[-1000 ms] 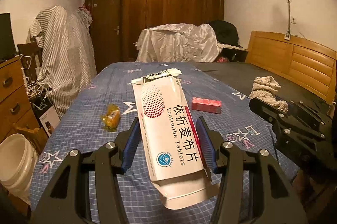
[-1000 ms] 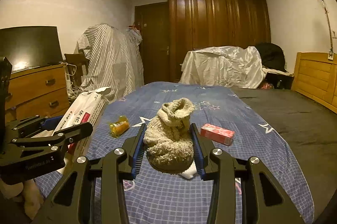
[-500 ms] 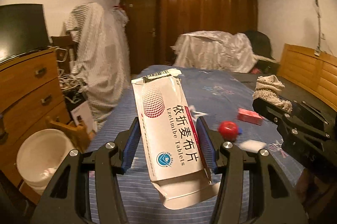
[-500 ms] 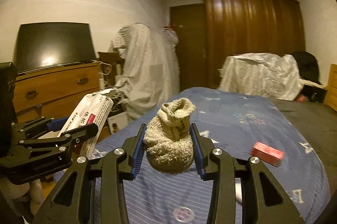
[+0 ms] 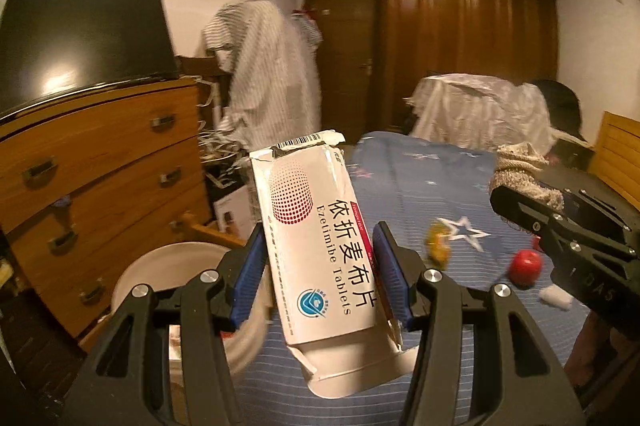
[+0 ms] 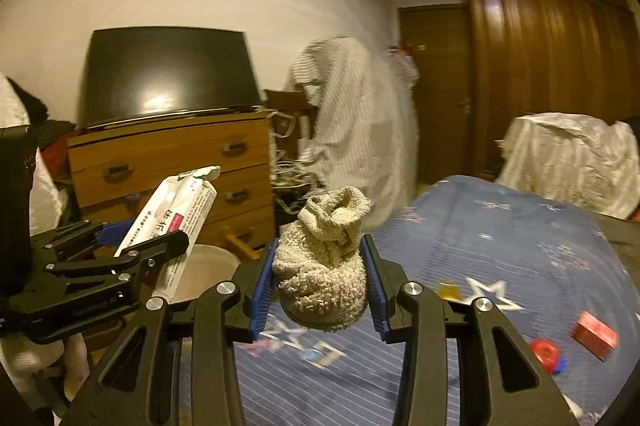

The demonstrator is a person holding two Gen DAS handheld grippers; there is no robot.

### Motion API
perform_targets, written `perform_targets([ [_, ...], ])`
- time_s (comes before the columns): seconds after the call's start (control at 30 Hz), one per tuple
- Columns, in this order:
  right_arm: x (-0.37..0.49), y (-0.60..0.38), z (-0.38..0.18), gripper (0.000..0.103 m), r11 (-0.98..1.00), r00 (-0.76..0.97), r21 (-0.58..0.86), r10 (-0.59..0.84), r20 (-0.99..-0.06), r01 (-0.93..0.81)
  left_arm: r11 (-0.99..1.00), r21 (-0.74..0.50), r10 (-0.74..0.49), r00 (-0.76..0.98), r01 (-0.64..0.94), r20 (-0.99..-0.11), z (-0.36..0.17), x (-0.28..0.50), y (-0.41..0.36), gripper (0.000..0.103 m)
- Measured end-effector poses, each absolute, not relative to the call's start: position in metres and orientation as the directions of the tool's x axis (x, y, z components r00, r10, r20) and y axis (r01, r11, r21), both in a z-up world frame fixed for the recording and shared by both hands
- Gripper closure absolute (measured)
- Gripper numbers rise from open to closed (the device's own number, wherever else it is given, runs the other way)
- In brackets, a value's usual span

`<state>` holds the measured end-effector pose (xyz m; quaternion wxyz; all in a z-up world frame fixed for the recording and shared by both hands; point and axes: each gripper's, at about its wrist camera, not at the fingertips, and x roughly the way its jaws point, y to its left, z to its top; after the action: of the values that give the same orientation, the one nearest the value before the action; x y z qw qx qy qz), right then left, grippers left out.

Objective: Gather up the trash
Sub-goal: 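Lift and carry the tablet box and sock over the white bucket, then open both tools to drop the tablet box and sock into the bucket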

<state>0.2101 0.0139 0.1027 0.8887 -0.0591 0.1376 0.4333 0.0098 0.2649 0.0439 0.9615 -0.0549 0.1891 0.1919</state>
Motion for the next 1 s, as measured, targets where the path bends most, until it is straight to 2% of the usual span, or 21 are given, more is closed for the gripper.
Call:
perform_targets([
  [0.27, 0.214, 0.138, 0.11, 0.061, 0.487, 0.442, 0.014, 0.805, -0.396, -0.873, 0.875, -0.057, 0.406, 0.792, -0.482, -0.456, 0.036, -0.008, 0.335, 0.051],
  [0.5, 0.238, 0.248, 0.095, 0.061, 0.387, 0.301, 0.048, 0.785, -0.542, -0.921, 0.843, -0.111, 0.374, 0.723, -0.526, -0.581, 0.012, -0.007, 0.407, 0.051],
  [0.73, 0.265, 0.339, 0.046, 0.061, 0.33, 0.162, 0.103, 0.684, -0.711, -0.938, 0.821, -0.162, 0.299, 0.655, -0.547, -0.694, -0.027, 0.01, 0.455, 0.051],
  [1.0, 0.275, 0.381, -0.008, 0.061, 0.313, 0.076, 0.151, 0.608, -0.79, -0.938, 0.801, -0.159, 0.28, 0.597, -0.576, -0.752, -0.057, 0.018, 0.486, 0.051],
])
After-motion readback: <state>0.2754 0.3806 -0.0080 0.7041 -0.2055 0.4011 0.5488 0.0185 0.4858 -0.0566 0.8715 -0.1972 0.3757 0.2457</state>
